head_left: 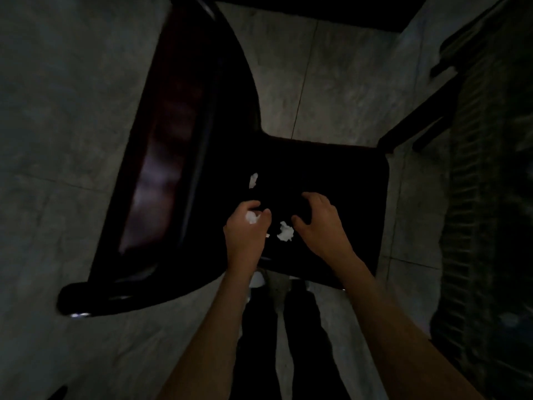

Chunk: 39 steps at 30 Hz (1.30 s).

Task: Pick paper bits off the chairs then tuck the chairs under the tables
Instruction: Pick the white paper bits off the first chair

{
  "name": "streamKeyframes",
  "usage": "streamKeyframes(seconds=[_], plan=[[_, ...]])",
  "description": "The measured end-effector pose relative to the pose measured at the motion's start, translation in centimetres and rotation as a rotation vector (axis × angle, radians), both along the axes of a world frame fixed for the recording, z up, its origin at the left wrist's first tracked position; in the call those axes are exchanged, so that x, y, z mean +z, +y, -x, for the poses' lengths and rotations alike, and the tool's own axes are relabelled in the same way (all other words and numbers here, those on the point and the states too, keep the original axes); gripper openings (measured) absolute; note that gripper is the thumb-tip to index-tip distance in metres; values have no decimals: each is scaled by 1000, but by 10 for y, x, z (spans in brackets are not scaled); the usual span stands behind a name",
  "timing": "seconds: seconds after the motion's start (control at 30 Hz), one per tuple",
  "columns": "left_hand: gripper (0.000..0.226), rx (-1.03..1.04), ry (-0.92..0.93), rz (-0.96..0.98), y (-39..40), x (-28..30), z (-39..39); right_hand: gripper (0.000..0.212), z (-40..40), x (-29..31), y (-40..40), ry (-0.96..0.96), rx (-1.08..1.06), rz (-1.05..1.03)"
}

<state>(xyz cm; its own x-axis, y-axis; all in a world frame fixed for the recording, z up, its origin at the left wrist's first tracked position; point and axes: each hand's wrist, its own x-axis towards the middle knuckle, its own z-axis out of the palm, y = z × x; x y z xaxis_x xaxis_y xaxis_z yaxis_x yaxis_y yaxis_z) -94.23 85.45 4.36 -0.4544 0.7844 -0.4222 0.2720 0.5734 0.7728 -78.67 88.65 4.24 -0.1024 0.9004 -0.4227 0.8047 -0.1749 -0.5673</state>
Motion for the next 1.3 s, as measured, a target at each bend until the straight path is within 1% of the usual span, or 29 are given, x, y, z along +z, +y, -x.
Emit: streamKeyframes(seconds=[0.13,0.23,0.3,0.47,0.6,0.67,0.73,0.8,0.87,0.97,1.03,1.1,1.13,1.2,1.3], plan=[[26,21,40,50,-7,-61,-13,60,-3,-61,-13,42,-5,43],[19,61,-56,73,-12,-102,-15,59,-6,-100,-23,84,2,80],[14,107,-115,90,-16,-125,-14,60,-5,-125,-30,75,22,88],[7,220,-179,49,-23,-166,-16,62,0,-168,-39,45,33,68],[4,318,-299,60,-32,-182,-18,62,7,-187,-46,36,37,40],[9,405,-381,74,-34,-184,-19,59,10,-192,-48,22,54,23],[19,457,-441,97,-35,-185,-19,57,10,-196,-48,-14,110,0],[33,458,-487,110,-37,-186,-20,50,9,-200,-46,-47,160,-23],[41,456,-535,129,-36,-186,-20,38,8,-203,-44,-73,189,-34],[34,492,-634,149,-33,-187,-18,27,10,-209,-43,-71,175,-23],[27,517,-735,128,-32,-188,-15,21,11,-212,-42,-19,99,-2],[22,536,-820,101,-32,-190,-12,18,12,-209,-42,64,-63,23],[22,544,-852,90,-32,-190,-11,20,13,-205,-42,107,-151,25],[28,563,-904,77,-33,-191,-11,25,17,-194,-45,230,-284,24],[37,604,-949,61,-31,-193,-15,24,29,-174,-51,444,-323,43]])
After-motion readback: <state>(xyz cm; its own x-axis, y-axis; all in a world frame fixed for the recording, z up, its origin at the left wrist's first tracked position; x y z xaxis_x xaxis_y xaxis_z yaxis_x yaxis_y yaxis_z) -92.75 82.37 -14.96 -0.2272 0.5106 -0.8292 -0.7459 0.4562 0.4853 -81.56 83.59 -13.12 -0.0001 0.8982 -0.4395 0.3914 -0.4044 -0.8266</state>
